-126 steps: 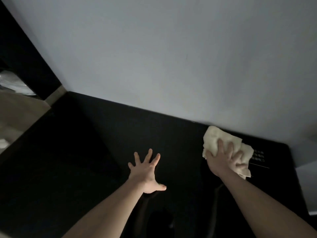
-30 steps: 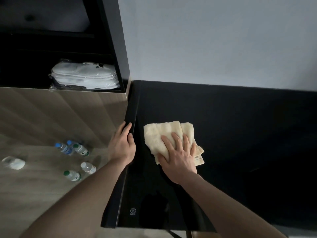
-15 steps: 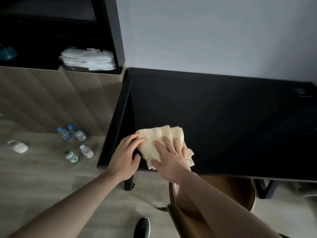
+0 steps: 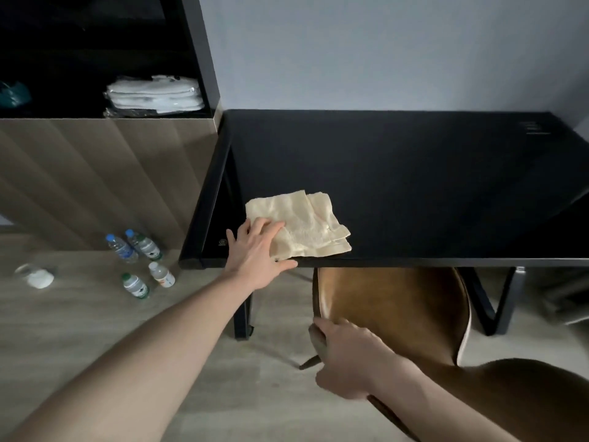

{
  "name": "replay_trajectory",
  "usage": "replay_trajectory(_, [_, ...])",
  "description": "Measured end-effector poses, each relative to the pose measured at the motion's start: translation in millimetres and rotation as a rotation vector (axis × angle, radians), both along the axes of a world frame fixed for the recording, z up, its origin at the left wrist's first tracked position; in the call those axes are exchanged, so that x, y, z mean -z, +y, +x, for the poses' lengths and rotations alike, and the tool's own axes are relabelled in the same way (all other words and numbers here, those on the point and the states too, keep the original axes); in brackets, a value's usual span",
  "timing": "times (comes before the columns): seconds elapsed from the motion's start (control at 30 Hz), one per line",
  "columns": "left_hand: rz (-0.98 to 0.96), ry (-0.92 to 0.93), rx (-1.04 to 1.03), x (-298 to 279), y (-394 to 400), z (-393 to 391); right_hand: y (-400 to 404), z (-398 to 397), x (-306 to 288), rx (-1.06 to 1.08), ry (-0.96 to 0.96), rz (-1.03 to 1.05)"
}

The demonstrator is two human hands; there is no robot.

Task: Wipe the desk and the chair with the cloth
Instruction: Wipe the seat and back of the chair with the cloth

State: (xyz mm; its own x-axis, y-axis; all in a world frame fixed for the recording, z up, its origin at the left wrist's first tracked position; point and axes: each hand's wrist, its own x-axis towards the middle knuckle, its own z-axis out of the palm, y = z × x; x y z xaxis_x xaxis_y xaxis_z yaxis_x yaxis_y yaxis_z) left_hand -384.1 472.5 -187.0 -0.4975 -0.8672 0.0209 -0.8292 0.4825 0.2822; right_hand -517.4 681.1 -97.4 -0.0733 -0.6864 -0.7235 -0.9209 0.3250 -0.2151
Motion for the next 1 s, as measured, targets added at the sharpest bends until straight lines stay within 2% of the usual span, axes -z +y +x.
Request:
replay_trajectory(0.13, [-0.186,0.203,0.013,33,2,8,-14,20,16,-0.263,0.276,-0.049])
replay_trajectory(0.2, [-0.225,0.293,0.039,42,5,11,-14,27,18,-0.323,0.366,-0.025])
replay_trajectory(0.4, [-0.266,0.353,0.058,26,44,17,11,28,29,-0.336,0.469,-0.133])
replay_trajectory(0.57, [-0.263,0.414,0.011,13,111,51,74,25,46,-0.331,0.538,-0.137])
replay_trajectory(0.7, [-0.306,0.363,-0.008,-3,169,84,143,21,35,-0.373,0.553,-0.040])
replay_trajectory(0.87, [-0.199,0.224,-0.050,-14,237,104,235,11,31,-0.359,0.551,0.061])
replay_trajectory(1.0, [-0.174,0.186,-0.035,-16,282,100,299,-2,24,-0.317,0.562,0.159])
